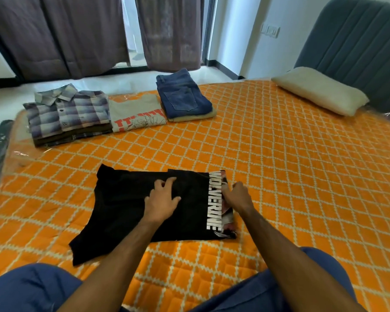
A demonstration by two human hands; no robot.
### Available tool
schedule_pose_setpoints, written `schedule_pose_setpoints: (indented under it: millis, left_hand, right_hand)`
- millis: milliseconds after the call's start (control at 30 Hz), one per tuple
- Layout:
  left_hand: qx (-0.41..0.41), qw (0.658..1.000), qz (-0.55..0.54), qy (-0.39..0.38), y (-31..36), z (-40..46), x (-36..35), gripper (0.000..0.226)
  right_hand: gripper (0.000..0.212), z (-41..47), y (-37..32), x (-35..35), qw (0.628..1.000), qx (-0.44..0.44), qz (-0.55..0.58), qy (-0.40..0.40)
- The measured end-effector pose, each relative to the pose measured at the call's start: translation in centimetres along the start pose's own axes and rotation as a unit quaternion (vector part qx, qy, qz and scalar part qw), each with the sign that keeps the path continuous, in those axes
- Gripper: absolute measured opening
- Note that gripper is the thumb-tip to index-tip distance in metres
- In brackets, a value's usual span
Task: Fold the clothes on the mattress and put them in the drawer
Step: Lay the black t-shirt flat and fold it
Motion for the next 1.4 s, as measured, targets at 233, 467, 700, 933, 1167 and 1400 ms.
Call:
schedule_pose_setpoints:
  millis: [233,467,700,933,1167,1400]
  left_hand:
    - [-0.050,0.997,-0.047,0.028,-0.2,-1.1,0.3,0.064]
    - [-0.011,0.998,0.007,-0.067,-1.3,-1.0,1.9,0.054]
    - [-0.043,0.981,0.191,-0.005,1.3,-2.0,0.5,0.070]
    - [0.014,0.999,-0.039,-0.035,-1.6,-2.1,0.3,0.060]
    - [-0.009,0.993,-0.097,-0.064,-1.9,-2.4,0.9,0.062]
    - [-0.222,0.948,0.215,0.071,3.7,-2.8,1.5,0.046]
  right_hand:
    - [0.047,-0.1,0.9,-0.7,0.994,0.043,0.075,-0.058]
    - [0.042,0.0,1.2,-0.4,0.988,0.050,0.137,-0.054]
    - [0.050,-0.5,1.3,-0.1,0.992,0.073,0.099,-0.033]
    - [0.077,-8.1,-1.3,-3.7,0.845,0.493,-0.189,-0.081]
    - [0.067,-9.4,-1.7,-4.2,0.821,0.506,-0.221,-0.148]
    - [0.038,-5.9,0.0,-0.5,0.935,0.345,-0.048,-0.070]
Point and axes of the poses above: each hand's wrist, its own z-axis towards the middle knuckle, its own x-axis out of the back of the hand, y = z × x, the point moved 4 cm from there along z, towards the middle knuckle, and after that the axes turned 2 degrees about -z, right-handed, at the moved point
